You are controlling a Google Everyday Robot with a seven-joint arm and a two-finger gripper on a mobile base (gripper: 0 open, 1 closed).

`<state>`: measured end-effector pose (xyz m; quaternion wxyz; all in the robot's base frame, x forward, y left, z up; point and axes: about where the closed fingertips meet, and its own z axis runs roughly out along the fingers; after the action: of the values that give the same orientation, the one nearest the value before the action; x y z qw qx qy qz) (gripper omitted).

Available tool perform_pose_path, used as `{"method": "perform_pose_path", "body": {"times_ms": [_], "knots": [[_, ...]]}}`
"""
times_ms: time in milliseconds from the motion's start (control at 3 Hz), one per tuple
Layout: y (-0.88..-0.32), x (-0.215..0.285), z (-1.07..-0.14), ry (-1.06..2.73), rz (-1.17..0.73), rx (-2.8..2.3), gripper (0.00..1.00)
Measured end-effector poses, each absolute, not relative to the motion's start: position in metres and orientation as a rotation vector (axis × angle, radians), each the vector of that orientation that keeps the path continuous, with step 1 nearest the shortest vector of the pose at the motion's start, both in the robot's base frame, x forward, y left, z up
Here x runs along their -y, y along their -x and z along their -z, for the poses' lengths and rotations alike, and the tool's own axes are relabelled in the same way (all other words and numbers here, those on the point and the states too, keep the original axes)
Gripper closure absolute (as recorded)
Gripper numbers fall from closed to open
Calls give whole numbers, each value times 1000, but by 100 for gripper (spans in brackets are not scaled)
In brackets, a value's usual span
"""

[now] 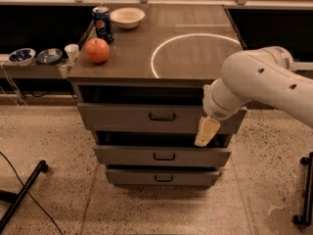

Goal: Open top drawer

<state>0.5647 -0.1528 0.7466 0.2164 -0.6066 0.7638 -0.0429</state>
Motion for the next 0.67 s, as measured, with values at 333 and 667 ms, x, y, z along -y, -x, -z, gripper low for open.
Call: {"method": "perform_pose_path", "body": {"times_ms": [333,667], "knots": [[-574,146,-724,1713,92,-2092,0],[-580,140,-704,1748,68,-2080,0]]}}
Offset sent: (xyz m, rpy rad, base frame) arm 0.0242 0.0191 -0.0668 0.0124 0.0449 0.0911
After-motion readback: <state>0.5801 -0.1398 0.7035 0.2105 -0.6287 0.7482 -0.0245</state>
